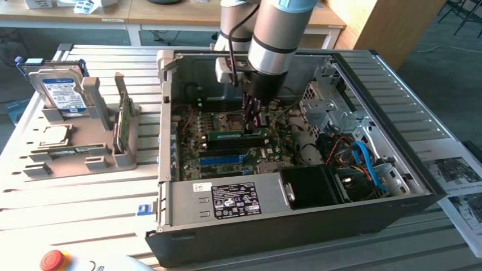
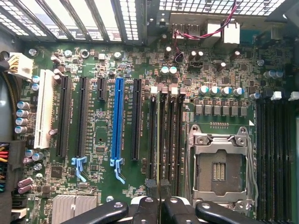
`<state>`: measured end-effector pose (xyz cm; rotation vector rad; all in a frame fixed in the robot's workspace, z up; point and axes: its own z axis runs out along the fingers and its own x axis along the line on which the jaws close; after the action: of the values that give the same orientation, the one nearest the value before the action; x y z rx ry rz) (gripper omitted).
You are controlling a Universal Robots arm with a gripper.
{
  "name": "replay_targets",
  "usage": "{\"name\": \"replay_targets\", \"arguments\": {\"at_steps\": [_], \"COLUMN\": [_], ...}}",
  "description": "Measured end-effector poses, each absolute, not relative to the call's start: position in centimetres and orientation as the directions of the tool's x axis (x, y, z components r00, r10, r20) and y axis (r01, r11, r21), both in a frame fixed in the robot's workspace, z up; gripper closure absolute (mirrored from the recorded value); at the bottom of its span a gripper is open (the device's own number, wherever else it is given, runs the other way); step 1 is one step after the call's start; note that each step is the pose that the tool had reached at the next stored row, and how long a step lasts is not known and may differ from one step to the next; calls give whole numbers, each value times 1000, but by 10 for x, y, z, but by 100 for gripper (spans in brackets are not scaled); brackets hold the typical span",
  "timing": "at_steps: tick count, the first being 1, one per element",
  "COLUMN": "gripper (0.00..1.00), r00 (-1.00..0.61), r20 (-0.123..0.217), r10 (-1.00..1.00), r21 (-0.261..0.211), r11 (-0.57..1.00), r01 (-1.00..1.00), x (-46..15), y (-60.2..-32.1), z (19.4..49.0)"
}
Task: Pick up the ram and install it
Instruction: 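Insert the ram into the slot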
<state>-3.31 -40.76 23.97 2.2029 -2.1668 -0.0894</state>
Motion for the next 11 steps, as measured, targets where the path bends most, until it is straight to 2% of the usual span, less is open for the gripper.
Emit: {"name": "replay_targets", "arguments": {"at_steps": [11], "gripper": [88], "r00": [16], "r20": [-5], "r10": [-1000], "r21": [75], "r11": [-17], "r01": [-997], "x": [-33], "y": [-408], "z": [238]}}
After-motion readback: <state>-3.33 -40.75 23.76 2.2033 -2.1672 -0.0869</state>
